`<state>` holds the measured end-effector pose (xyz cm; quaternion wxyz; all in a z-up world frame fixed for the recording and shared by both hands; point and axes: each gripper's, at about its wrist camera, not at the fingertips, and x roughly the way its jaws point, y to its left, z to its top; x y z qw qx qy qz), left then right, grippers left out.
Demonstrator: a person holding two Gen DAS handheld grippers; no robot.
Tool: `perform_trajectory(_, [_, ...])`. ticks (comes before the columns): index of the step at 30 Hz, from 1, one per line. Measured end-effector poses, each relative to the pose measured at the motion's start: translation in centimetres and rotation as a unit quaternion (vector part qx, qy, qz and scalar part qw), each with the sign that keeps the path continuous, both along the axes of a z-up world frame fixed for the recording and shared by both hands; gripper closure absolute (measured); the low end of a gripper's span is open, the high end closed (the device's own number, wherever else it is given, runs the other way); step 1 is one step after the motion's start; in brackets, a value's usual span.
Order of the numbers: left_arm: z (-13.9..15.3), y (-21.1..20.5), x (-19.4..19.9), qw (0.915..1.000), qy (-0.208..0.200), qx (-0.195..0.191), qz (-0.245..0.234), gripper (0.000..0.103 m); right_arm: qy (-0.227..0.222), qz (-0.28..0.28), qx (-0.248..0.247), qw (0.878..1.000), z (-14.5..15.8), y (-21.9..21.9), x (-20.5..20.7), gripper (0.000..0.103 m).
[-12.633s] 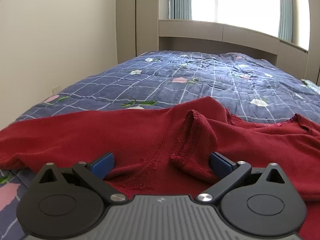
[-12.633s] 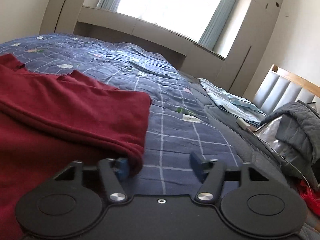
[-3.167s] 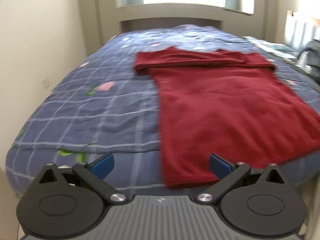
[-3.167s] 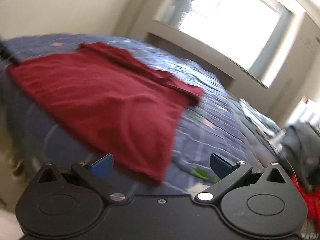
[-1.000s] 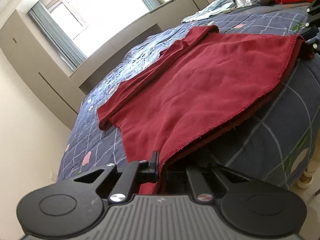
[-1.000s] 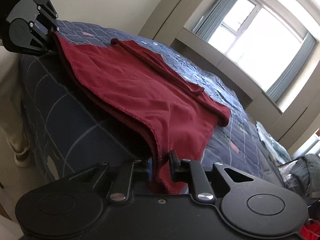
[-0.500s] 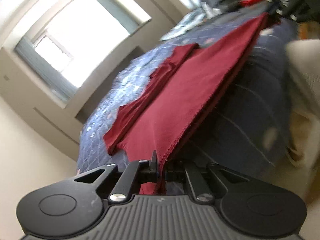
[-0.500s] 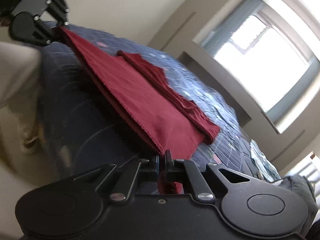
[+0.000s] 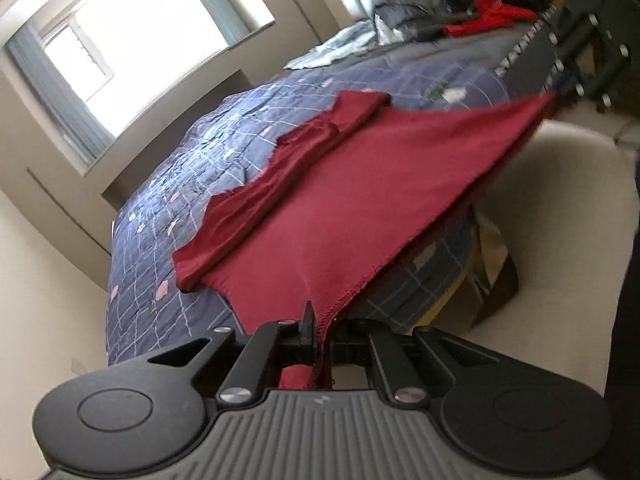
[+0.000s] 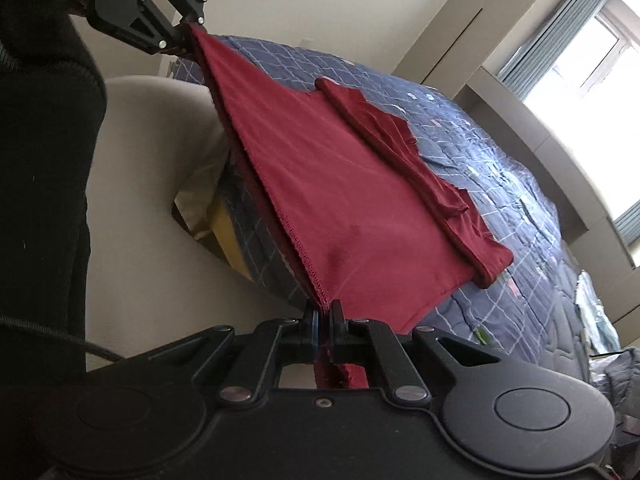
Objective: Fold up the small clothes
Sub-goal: 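Lift the held hem with both tools and carry it over toward the collar, then lay the hem down on the sweater and open both tools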
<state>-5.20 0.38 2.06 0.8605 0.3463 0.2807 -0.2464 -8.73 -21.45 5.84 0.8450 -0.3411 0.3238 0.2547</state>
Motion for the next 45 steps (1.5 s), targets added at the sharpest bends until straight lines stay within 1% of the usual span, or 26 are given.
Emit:
perform_trajectory(2, [1.1,0.2,0.9,0.9999,0.001,-0.013,0.006,0.099,-0.002,-0.008,0.017,1.0,1.2,-0.5,1.1,0.099])
perform_trajectory(4, [2.2,0.2,2.0,0.9999,-0.013,-0.01,0.006,0.098,-0.011,-0.017,0.028,0.999,2.8,-0.7,2.5,0.099])
perform_trajectory(7, [4.4,-0.6,3.6,0.9993,-0.032,0.018,-0.004,0.098,-0.029,-0.026,0.035,0.999,6.0,-1.3,4.9,0.099])
perform_trajectory(9, [5.9,-1.3,5.1,0.9984,-0.042,0.035,-0.015,0.098,-0.044,-0.026,0.03,0.998,8.4,-1.6,7.0,0.099])
perform_trajectory(11, [7.1,-2.2,7.0,0.9959,-0.063,0.058,-0.029,0.098,-0.063,-0.024,0.015,0.998,10.2,-1.9,9.4,0.099])
perform_trajectory(14, [8.8,-3.4,11.2,0.9934,-0.081,0.077,-0.025,0.097,-0.09,-0.021,-0.015,0.996,11.5,-2.0,13.2,0.098])
perform_trajectory(16, [9.8,-4.1,14.8,0.9941,-0.08,0.072,-0.015,0.096,-0.101,-0.022,-0.028,0.994,11.8,-2.4,16.1,0.098])
perform_trajectory(18, [10.1,-4.7,18.4,0.9949,-0.075,0.067,-0.004,0.095,-0.111,-0.024,-0.04,0.993,11.9,-2.7,19.3,0.098])
perform_trajectory(21, [9.4,-5.5,23.2,0.9941,-0.076,0.077,0.002,0.094,-0.117,-0.033,-0.055,0.991,11.0,-3.3,24.1,0.098])
perform_trajectory(24, [8.1,-6.1,28.1,0.9955,-0.055,0.074,0.021,0.094,-0.109,-0.045,-0.057,0.991,9.5,-3.9,29.3,0.098])
perform_trajectory(27, [6.3,-6.2,32.8,0.9967,-0.028,0.066,0.037,0.094,-0.091,-0.057,-0.047,0.993,7.4,-4.5,34.0,0.098])
perform_trajectory(29, [4.6,-6.2,35.7,0.9968,-0.01,0.064,0.046,0.094,-0.072,-0.064,-0.04,0.995,5.3,-4.6,37.0,0.098])
perform_trajectory(33, [0.8,-5.4,40.6,0.995,0.041,0.065,0.063,0.094,-0.03,-0.071,-0.029,0.997,0.9,-4.6,42.4,0.098])
perform_trajectory(36, [-2.0,-4.7,43.4,0.9927,0.074,0.065,0.069,0.093,-0.004,-0.082,-0.021,0.996,-2.2,-4.9,45.6,0.098])
perform_trajectory(38, [-3.4,-4.3,45.0,0.9912,0.094,0.058,0.072,0.091,0.01,-0.091,-0.011,0.996,-3.9,-5.2,47.8,0.098])
perform_trajectory(39, [-4.0,-4.1,45.6,0.9905,0.104,0.053,0.073,0.089,0.016,-0.095,-0.006,0.995,-4.7,-5.3,48.8,0.098])
perform_trajectory(40, [-4.4,-3.8,46.1,0.9899,0.111,0.047,0.074,0.085,0.022,-0.099,-0.002,0.995,-5.2,-5.6,49.3,0.097])
perform_trajectory(41, [-4.8,-3.5,46.7,0.9895,0.117,0.041,0.075,0.081,0.026,-0.104,0.002,0.994,-5.7,-5.7,49.6,0.093])
perform_trajectory(42, [-5.2,-3.2,47.1,0.9889,0.121,0.034,0.079,0.074,0.029,-0.11,0.006,0.993,-6.1,-6.1,49.7,0.088])
perform_trajectory(43, [-5.3,-3.1,47.4,0.9882,0.124,0.027,0.085,0.067,0.034,-0.117,0.011,0.992,-6.5,-6.5,50.1,0.085])
perform_trajectory(44, [-5.4,-2.7,47.8,0.9874,0.129,0.017,0.09,0.063,0.037,-0.123,0.016,0.992,-6.9,-6.8,50.3,0.08])
perform_trajectory(45, [-5.3,-2.1,48.1,0.9866,0.133,0.002,0.095,0.057,0.04,-0.132,0.023,0.99,-7.3,-7.2,50.5,0.076])
